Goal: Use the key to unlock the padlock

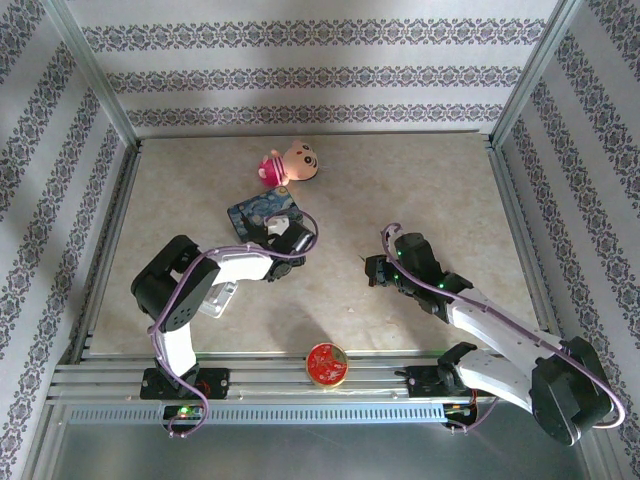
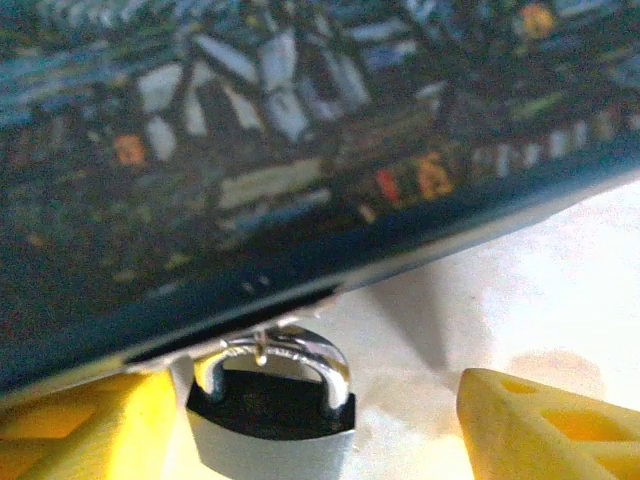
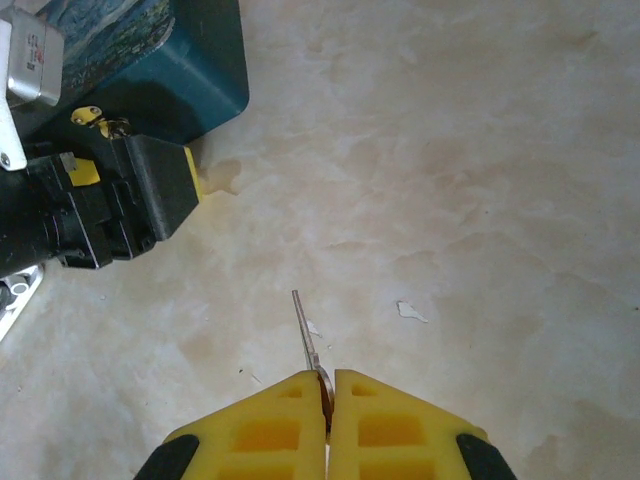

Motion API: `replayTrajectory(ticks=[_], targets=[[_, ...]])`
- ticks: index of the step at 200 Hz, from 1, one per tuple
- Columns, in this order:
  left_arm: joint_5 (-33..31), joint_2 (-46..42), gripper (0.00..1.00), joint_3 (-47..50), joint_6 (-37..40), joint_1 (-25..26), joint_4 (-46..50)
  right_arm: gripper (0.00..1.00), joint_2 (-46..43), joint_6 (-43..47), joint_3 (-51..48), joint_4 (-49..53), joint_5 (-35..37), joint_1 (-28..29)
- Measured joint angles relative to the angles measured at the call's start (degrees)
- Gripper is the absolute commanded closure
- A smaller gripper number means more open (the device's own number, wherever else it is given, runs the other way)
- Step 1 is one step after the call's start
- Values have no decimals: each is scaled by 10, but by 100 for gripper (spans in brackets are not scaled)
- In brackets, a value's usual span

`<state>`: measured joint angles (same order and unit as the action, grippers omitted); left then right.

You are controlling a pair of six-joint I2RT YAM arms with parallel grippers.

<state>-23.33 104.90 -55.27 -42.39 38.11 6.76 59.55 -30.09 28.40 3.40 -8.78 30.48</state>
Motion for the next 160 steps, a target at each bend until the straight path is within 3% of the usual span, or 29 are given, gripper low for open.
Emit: replayTrajectory(ticks=[83, 160], targets=[[1, 21, 33, -45, 26, -11, 0, 100, 25, -2, 11, -19, 4, 0], [-22, 25, 35, -47, 1, -14, 0, 100, 37, -4, 16, -32, 4, 0]])
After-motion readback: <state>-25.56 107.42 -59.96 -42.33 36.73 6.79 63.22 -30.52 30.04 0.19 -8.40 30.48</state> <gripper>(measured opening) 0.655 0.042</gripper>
